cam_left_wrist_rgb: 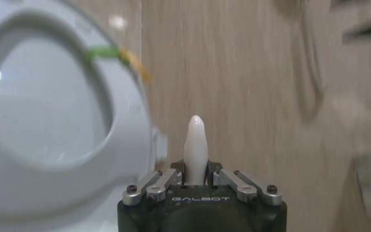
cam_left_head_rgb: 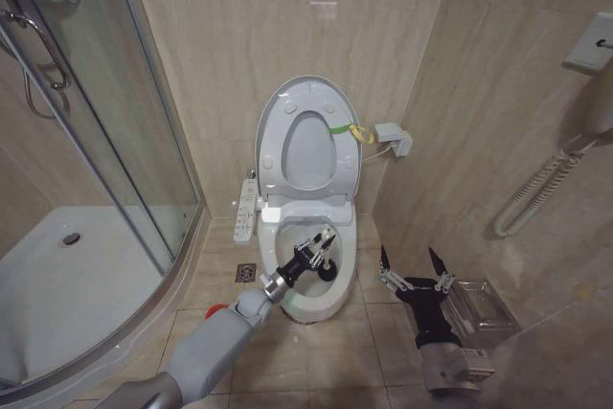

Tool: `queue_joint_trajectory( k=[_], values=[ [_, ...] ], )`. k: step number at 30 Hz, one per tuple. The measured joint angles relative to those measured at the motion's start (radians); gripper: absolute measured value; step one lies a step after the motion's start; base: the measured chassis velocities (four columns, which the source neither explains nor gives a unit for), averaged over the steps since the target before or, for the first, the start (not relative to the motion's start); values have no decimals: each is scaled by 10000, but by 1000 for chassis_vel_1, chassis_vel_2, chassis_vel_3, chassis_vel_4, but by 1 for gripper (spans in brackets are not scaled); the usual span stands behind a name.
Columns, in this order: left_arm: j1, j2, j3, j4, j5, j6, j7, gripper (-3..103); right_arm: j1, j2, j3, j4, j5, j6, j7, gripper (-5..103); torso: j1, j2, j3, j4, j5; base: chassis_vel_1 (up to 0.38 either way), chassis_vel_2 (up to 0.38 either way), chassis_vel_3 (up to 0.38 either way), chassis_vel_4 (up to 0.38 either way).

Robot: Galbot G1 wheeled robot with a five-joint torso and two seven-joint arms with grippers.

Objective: Open the toilet lid, clean the toilet bowl with a toilet brush, close the toilet lid, and flush.

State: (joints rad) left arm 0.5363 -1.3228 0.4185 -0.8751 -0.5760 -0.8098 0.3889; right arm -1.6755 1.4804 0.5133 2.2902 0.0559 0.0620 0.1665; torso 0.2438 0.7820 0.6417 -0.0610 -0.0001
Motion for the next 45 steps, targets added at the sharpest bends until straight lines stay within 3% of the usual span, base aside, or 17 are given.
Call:
queue_joint_trajectory(
  k=[5, 12, 16, 21, 24, 32, 36, 39, 45],
  values=[
    [-312, -185, -342, 1311, 157, -59, 316, 22, 0, 1, 0, 0, 0, 0, 0, 100, 0, 0, 0, -3, 0, 0, 0, 0, 0],
    [-397, 41, -323, 755, 71, -49, 295, 22, 0, 1, 0, 0, 0, 0, 0, 100, 0, 0, -1, -5, 0, 0, 0, 0, 0],
    [-528, -144, -655, 1519, 980, -44, 80, 22, 1, 1, 0, 0, 0, 0, 0, 100, 0, 0, -1, -6, 0, 0, 0, 0, 0],
    [-401, -225, -1031, 1861, 1387, -43, 166, 22, 1, 1, 0, 1, 0, 0, 0, 100, 0, 0, -1, -2, 1, 0, 0, 0, 0],
    [-296, -213, -1034, 1621, 1293, -44, 167, 22, 1, 1, 0, 0, 0, 0, 0, 100, 0, -2, 0, -1, -1, 0, 0, 0, 0],
    [72, 160, -127, -827, 48, 49, -159, 22, 1, 1, 0, 0, 0, 0, 0, 100, 0, -1, -1, -5, 2, 0, 0, 0, 0],
    [273, 251, 122, -1547, -143, 99, -182, 22, 0, 1, 0, 0, 0, 0, 0, 100, -1, -1, -1, -5, 2, 0, 0, 0, 0],
    [324, 218, 209, -1552, -250, 96, -164, 22, 0, 1, 0, 0, 0, 0, 0, 100, -1, -1, -1, -3, 2, 0, 0, 0, 0],
    [73, -125, 41, -10, -171, -59, 107, 22, 1, 1, 0, 0, 0, 0, 0, 100, -1, 0, -2, -5, 1, 0, 0, 0, 0]
  ],
)
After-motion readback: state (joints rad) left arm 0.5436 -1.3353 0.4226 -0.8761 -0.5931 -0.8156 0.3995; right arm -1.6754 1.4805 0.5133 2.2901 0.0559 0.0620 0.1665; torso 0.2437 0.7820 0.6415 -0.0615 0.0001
